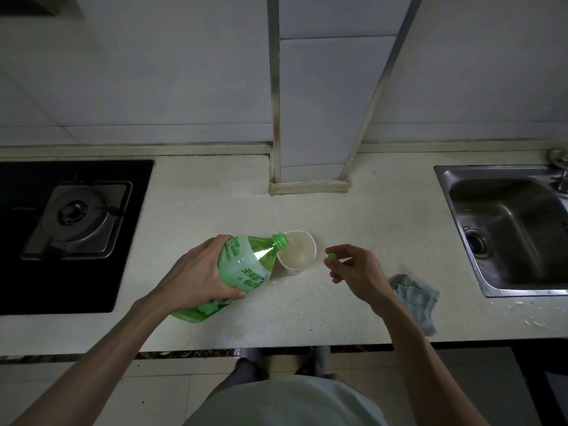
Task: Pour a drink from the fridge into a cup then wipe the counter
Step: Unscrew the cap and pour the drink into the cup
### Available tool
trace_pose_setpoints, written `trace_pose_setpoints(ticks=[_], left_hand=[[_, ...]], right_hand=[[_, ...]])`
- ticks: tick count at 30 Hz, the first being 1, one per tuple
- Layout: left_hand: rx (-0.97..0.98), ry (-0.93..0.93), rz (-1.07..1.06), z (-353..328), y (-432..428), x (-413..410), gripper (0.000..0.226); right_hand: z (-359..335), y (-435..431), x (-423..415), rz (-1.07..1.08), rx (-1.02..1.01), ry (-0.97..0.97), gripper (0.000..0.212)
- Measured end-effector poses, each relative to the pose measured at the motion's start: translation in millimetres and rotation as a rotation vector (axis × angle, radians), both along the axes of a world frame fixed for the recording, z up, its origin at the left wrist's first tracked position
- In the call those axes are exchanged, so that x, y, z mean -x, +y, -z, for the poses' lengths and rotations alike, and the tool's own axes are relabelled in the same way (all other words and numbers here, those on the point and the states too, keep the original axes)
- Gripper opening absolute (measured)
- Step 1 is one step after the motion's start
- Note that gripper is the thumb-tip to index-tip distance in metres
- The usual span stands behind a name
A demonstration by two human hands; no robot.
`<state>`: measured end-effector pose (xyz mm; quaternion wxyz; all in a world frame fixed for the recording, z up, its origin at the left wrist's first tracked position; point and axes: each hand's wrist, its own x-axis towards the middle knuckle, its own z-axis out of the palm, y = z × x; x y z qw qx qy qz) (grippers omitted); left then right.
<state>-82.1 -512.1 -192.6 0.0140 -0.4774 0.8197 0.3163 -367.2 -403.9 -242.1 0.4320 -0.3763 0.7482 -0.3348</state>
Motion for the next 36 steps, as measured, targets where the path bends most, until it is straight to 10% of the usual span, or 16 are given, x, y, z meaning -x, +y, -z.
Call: trace_pose_setpoints(ticks=[36], left_hand=[[0.007,-0.003,0.033,-2.7,5.0,-3.4,0.086]], right_hand=[[0.7,6.9,-3.4,0.007,-0.020,0.004,0.026]])
